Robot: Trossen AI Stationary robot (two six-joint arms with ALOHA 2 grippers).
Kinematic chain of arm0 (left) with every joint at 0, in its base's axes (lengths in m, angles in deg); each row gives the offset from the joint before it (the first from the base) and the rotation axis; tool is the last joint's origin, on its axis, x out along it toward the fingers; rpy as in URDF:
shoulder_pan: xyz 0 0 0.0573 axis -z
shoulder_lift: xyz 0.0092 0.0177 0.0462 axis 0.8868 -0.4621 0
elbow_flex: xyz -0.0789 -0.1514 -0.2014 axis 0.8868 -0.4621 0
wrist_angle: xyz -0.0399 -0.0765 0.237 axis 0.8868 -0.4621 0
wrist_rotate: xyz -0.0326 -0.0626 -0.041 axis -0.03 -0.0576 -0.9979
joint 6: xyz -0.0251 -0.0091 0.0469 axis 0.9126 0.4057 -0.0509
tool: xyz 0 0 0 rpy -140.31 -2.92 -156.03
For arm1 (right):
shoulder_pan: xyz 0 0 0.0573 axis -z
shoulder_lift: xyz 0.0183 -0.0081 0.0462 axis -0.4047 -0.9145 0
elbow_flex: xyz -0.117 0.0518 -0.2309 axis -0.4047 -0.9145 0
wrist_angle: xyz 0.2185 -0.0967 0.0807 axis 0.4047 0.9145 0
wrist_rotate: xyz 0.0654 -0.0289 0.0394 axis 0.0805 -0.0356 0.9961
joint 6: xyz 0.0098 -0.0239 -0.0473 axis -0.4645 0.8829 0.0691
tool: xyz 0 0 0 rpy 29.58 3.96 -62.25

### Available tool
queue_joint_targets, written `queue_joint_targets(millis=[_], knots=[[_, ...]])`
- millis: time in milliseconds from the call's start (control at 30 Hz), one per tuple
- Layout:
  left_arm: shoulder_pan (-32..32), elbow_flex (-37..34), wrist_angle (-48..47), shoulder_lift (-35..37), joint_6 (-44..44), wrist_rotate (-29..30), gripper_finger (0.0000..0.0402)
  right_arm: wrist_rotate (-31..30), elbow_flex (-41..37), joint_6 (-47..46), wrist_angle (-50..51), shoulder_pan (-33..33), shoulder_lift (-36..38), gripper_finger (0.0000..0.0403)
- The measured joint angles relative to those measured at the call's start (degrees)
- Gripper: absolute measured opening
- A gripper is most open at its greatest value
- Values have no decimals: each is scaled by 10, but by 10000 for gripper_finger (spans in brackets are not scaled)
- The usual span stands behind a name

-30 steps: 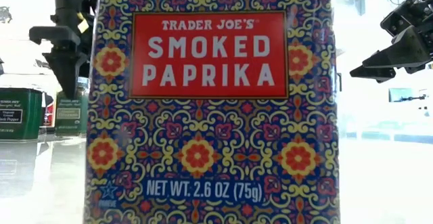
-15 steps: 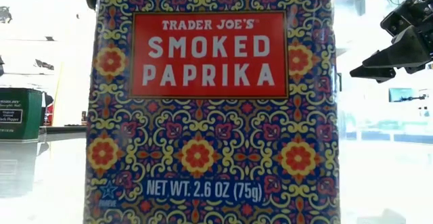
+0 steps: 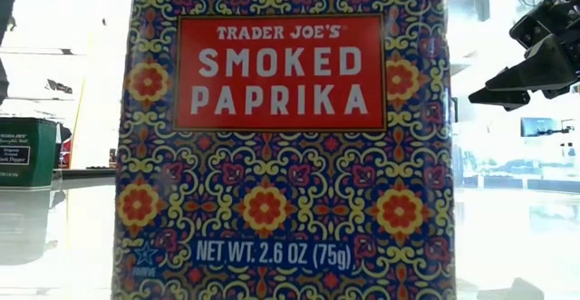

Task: Sort spices by type
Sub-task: Put the green spice bottle into the gray bin

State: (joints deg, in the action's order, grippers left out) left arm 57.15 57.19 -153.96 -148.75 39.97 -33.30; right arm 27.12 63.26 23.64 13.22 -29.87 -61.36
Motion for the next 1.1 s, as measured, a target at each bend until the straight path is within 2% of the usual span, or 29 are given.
queue_joint_targets(millis=[367, 800, 1100], knots=[[24, -3, 42, -101, -25, -15, 195, 0, 0, 0, 0, 0, 0, 249], [-3, -86, 121, -106, -72, -22, 195, 0, 0, 0, 0, 0, 0, 249], [-21, -101, 148, -105, -78, -41, 195, 0, 0, 0, 0, 0, 0, 249]])
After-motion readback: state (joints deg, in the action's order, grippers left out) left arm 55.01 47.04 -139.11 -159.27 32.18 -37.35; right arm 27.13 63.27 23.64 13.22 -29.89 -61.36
